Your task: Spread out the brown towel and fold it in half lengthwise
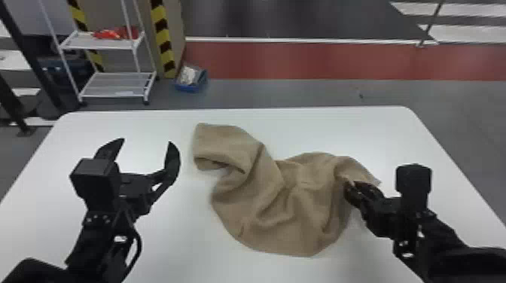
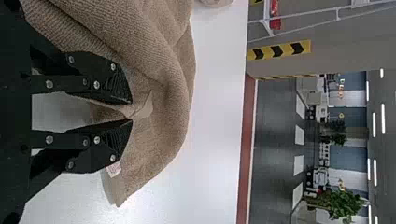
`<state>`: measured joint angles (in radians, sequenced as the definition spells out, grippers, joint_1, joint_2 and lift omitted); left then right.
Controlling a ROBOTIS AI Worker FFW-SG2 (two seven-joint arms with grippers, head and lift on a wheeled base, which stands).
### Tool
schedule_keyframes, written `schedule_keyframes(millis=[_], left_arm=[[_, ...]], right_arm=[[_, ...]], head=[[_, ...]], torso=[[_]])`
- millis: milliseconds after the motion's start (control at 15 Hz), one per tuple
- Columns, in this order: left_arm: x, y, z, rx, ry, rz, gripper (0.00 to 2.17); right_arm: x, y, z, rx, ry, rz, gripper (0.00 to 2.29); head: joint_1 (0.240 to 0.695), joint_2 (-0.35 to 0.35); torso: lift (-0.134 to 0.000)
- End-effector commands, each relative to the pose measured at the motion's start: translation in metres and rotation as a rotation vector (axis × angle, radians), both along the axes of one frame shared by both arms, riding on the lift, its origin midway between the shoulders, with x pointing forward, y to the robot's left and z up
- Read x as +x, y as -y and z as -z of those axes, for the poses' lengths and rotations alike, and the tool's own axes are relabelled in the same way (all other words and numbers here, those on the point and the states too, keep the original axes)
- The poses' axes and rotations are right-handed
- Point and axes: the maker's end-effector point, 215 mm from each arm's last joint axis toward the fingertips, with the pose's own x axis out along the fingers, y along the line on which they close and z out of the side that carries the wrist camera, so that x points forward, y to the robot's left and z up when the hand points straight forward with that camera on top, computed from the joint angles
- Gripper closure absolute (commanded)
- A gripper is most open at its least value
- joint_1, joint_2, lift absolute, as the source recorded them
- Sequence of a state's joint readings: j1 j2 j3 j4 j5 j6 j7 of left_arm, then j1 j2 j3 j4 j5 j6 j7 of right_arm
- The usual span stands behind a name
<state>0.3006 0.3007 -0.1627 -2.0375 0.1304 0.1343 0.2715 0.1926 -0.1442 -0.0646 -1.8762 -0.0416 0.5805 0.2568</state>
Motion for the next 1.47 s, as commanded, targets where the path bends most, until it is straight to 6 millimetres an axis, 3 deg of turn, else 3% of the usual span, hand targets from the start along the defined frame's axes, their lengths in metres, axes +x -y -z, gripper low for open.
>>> schedule_keyframes(millis=[0,333,600,800,933,1133,1267,1400], left_arm=[[0.0,-0.001,0.0,0.001,0.0,-0.002,0.08],[0.001,-0.01,0.007,0.005,-0.013,-0.018,0.08],[0.0,-0.022,0.01,0.006,-0.016,-0.036,0.08],[-0.002,-0.024,0.01,0.006,-0.018,-0.038,0.08],[-0.003,-0.026,0.009,0.007,-0.015,-0.041,0.08],[-0.005,-0.023,0.007,0.003,-0.011,-0.032,0.08],[-0.005,-0.023,0.009,0.004,-0.014,-0.032,0.08],[-0.005,-0.022,0.011,0.003,-0.018,-0.03,0.08]], right_arm=[[-0.001,-0.004,-0.004,0.003,0.006,-0.011,1.64],[-0.007,-0.033,-0.069,0.018,0.082,-0.071,1.69],[-0.016,-0.101,-0.109,0.044,0.075,-0.186,1.69],[-0.008,-0.115,-0.162,0.033,0.14,-0.194,1.69],[-0.001,-0.108,-0.197,0.012,0.182,-0.167,1.69],[0.003,-0.06,-0.172,-0.083,0.094,-0.059,1.69],[0.001,-0.015,-0.134,-0.09,0.019,0.023,1.69],[0.006,0.026,-0.123,-0.074,0.006,0.089,1.69]], head=[[0.695,-0.028],[0.695,-0.004],[0.695,0.056],[0.695,0.105],[0.695,0.118],[0.695,0.112],[0.695,0.084],[0.695,0.046]], torso=[[-0.125],[-0.125],[-0.125],[-0.125],[-0.125],[-0.125],[-0.125],[-0.125]])
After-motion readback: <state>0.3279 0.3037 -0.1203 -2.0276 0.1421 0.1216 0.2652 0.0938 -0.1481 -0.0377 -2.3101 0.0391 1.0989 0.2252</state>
